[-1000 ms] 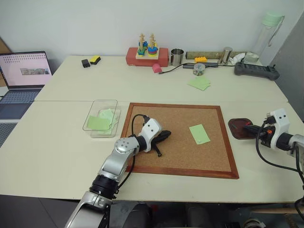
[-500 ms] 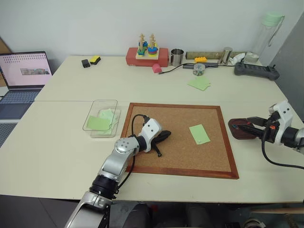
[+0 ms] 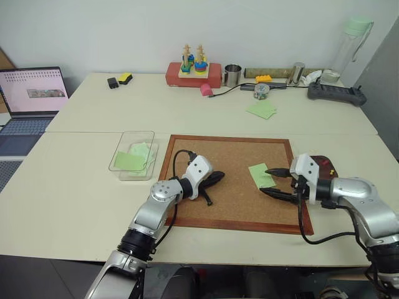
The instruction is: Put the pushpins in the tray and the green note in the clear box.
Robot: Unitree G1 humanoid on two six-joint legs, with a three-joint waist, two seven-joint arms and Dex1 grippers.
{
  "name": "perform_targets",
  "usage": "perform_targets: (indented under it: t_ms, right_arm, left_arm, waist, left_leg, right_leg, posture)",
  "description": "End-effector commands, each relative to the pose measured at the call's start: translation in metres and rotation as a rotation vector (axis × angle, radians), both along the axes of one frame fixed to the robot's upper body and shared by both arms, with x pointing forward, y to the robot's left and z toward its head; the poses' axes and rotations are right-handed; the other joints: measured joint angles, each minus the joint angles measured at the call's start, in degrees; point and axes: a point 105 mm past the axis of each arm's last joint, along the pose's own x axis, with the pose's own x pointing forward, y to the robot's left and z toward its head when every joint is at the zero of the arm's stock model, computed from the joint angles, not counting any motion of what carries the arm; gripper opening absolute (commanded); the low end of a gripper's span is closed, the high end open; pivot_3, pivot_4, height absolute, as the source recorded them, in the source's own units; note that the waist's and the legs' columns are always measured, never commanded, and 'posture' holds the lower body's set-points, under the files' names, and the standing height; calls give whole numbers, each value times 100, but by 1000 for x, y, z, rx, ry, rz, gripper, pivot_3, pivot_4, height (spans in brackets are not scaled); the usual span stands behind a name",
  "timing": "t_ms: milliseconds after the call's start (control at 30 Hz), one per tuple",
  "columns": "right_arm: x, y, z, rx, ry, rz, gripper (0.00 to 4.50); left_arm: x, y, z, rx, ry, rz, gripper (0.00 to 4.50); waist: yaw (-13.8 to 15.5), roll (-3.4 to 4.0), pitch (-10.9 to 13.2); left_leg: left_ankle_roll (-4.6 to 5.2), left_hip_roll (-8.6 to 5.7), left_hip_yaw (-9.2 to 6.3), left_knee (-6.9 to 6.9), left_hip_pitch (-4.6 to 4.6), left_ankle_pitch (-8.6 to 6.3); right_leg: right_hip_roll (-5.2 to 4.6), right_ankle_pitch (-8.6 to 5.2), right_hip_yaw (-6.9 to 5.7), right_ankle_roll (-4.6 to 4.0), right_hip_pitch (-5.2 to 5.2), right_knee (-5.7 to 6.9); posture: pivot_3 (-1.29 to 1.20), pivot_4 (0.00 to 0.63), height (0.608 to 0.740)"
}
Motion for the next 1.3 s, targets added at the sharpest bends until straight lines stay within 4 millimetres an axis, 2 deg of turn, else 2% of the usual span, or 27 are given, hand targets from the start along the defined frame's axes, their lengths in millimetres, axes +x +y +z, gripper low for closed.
perform_targets:
  t_ms: [33,100,200,400,600,767,967,1100,1167,1233,1300]
  right_arm:
    - [4,0,-2,-10,-15,19,2995]
    - [6,-1,-4,-7,-13,14,2995]
    - [8,-1,-9,-4,-5,12,2548]
    - [9,0,-16,2,10,13,1104]
    - [5,0,-12,13,9,28,7]
    - [4,3,-4,41,-1,39,7]
    - [0,18,32,60,-102,113,7]
    - [0,22,45,63,-137,132,7]
    - [0,23,47,62,-142,134,7]
    - [0,24,48,50,-165,137,7]
    - [2,26,51,21,-224,147,0]
  left_arm:
    - [-12,6,-34,73,113,6,0]
    - [-12,7,-35,74,114,9,0]
    - [-13,8,-35,74,116,8,0]
    - [-13,7,-35,76,117,5,0]
    - [-14,8,-36,77,117,6,0]
    - [-16,7,-37,77,122,2,0]
    - [-14,6,-37,70,125,8,0]
    - [-9,5,-34,58,111,31,0]
    - [-5,4,-28,37,88,44,0]
    - [-2,-1,-14,-19,59,43,0]
    - [4,-1,23,-202,39,73,379]
  waist:
    - [1,-1,0]
    - [2,-1,-1]
    - [-4,0,-1]
    - [-5,0,-1]
    - [-6,0,-1]
    - [-7,0,-1]
    - [-7,1,-1]
    - [1,-5,-4]
    - [10,-13,-10]
    - [16,-14,-11]
    - [22,-15,-10]
  left_leg:
    - [0,1,-1,-1,0,0]
    - [0,0,0,-1,0,0]
    - [0,0,0,-1,0,0]
    - [0,0,0,-1,0,0]
    - [1,0,0,-1,0,0]
    - [1,0,0,-1,0,0]
    - [1,0,0,-2,-3,-1]
    - [1,0,-6,-1,-2,-1]
    - [1,-1,-7,-1,-2,-1]
    - [1,-1,-7,-1,-2,-1]
    - [1,-3,-7,0,-2,0]
  right_leg:
    - [0,0,0,0,0,-1]
    - [0,0,0,0,-1,-1]
    - [0,0,1,0,-1,-1]
    - [0,0,2,0,-1,-1]
    - [0,0,1,0,-1,-1]
    - [0,0,2,0,-2,-1]
    - [0,0,3,0,-6,-3]
    - [0,0,-3,0,-1,-3]
    - [0,0,-4,0,2,-7]
    - [0,0,-4,0,2,-8]
    - [-2,0,-4,0,1,-6]
  posture:
    - [0,150,740]
    - [0,150,740]
    - [0,150,740]
    - [0,150,740]
    - [0,150,740]
    - [0,150,740]
    - [0,150,740]
    - [0,150,740]
    - [0,150,740]
    - [0,150,740]
    - [0,150,740]
